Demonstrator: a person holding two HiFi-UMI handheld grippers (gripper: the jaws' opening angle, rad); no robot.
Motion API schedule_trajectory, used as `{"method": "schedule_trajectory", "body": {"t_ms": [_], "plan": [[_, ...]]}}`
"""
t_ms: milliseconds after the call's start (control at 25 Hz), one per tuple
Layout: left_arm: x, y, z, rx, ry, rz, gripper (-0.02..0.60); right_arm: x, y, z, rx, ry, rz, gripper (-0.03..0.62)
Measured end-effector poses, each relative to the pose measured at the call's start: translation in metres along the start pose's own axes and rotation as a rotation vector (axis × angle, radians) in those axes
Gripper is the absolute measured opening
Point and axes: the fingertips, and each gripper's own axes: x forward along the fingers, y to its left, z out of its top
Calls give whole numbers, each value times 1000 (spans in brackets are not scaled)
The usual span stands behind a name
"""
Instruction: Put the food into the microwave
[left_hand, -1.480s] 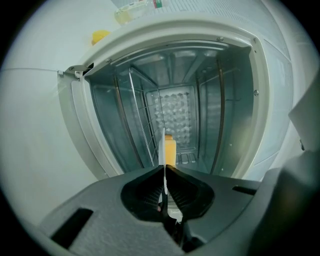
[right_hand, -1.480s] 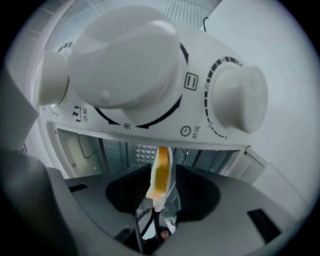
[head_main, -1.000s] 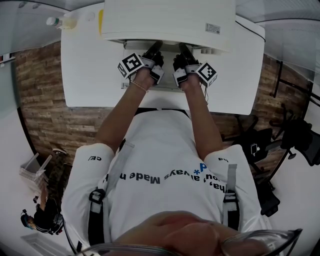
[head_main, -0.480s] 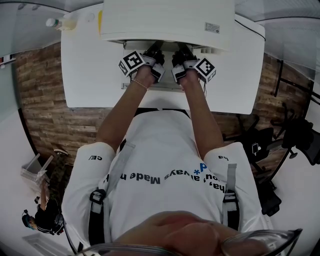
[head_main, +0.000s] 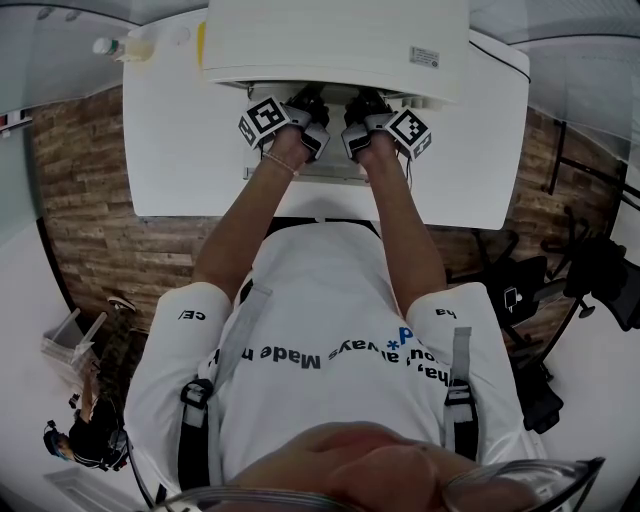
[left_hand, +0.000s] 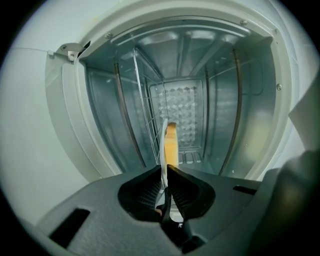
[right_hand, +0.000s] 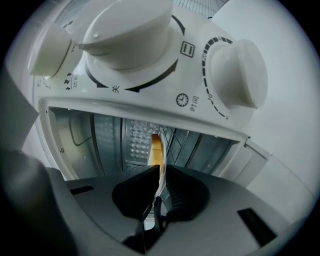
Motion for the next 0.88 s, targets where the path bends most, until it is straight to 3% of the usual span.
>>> {"method": "schedule_trajectory", "body": {"t_ms": [280, 440, 640, 880], "plan": [[-12, -4, 5, 27, -12, 4, 21, -14, 3, 4, -41, -6, -11, 28], [-25, -14, 1, 73, -7, -1, 21, -25, 13, 3, -132, 17, -19, 28], [-41, -39, -6, 234, 30, -24, 21, -39, 34, -1, -303, 74, -7, 28], [-69, -82, -9, 462, 48, -63, 20, -65, 80, -12, -676, 141, 33, 28]]}}
